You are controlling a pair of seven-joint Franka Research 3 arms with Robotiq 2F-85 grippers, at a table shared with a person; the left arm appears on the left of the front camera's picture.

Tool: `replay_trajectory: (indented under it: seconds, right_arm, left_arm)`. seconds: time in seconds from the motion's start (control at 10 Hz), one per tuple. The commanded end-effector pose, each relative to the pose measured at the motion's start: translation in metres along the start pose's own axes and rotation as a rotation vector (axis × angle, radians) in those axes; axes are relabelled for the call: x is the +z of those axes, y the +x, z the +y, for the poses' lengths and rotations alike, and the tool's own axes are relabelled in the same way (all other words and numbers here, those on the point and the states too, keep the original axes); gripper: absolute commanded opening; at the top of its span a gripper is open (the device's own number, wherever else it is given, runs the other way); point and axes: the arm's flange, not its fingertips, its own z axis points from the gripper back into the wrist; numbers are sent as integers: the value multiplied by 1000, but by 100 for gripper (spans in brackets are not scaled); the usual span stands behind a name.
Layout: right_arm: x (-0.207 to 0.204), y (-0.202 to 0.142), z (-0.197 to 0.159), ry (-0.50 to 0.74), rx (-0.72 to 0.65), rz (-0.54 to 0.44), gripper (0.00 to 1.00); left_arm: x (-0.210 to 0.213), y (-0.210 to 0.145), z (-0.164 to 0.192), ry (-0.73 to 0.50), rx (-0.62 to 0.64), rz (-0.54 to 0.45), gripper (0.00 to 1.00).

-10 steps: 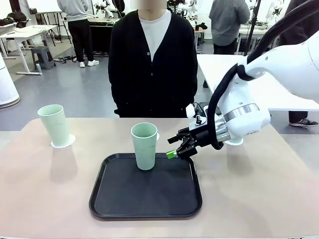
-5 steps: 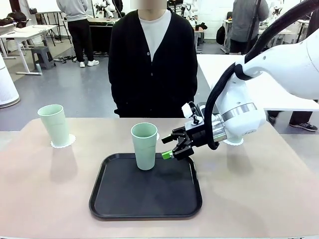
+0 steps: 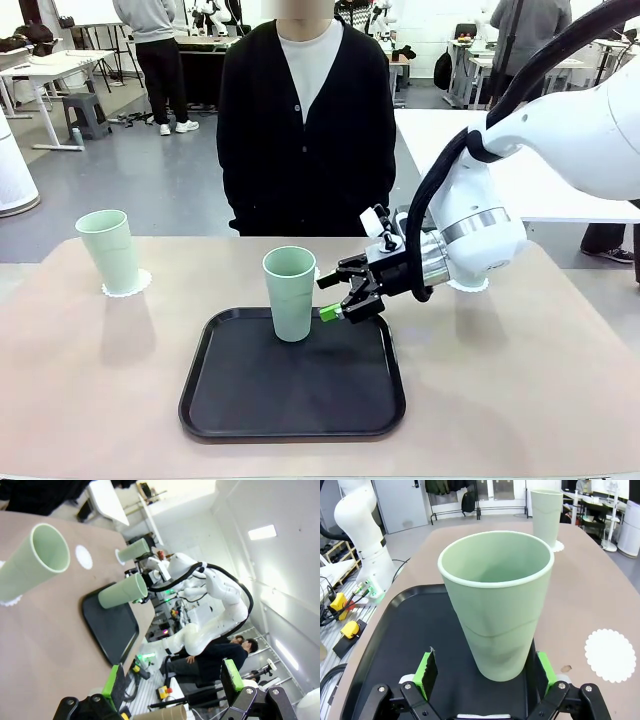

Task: Place coasters on the table and set cups on them.
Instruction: Take one Reusable plastic cup from the Flat Tray and place it on a coaster set by the human.

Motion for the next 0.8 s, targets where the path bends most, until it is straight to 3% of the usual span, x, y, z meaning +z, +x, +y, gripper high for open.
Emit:
replay_trajectory:
  seconds: [0.0,0.7]
  right_arm:
    - [-14,-3,-6,-31,53,-48,100]
    - [-36,-6,-11,-7,81,-55,100]
  left_arm:
    - [2,0,-2,5,-5,-4,100]
    - [2,0,-2,5,-5,-4,100]
